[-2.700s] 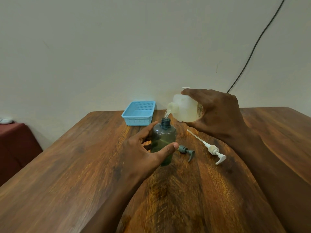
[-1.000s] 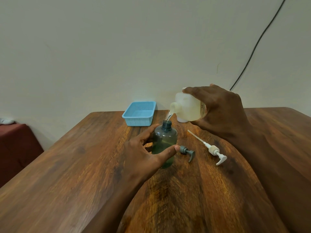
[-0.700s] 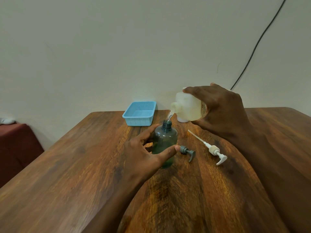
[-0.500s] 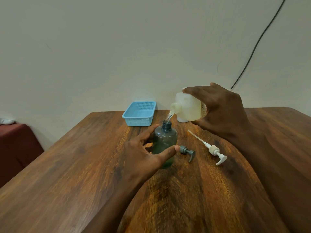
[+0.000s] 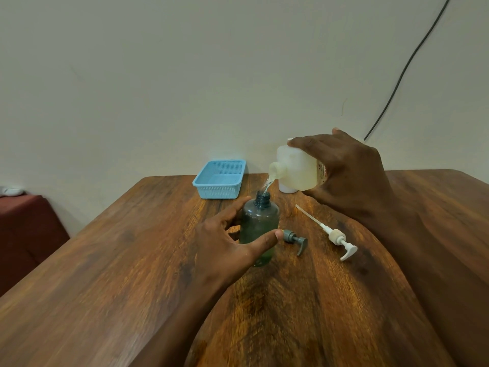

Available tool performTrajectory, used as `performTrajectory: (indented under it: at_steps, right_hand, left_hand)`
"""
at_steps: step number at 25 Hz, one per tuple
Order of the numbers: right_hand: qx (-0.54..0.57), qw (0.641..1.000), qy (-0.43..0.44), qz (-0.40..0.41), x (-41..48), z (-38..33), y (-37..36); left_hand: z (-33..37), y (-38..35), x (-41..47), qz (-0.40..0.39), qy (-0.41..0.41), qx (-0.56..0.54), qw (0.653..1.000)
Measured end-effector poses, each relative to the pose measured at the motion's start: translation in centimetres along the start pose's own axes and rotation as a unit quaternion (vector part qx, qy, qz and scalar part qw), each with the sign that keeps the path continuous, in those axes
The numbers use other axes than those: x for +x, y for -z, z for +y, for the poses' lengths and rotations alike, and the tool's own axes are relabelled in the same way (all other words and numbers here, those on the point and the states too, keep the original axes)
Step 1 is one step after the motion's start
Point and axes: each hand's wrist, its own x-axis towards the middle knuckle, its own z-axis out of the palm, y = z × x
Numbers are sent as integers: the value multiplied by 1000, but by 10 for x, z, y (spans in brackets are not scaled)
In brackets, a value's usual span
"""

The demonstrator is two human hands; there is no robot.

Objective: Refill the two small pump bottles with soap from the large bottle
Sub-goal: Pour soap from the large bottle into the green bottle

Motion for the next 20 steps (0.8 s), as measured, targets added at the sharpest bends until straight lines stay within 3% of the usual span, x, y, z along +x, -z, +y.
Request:
performTrajectory:
  at_steps: [20]
  right_hand:
    - [5, 1000, 17, -5, 1, 5, -2]
  left_hand:
    - [1, 1, -1, -10, -5, 1, 1000]
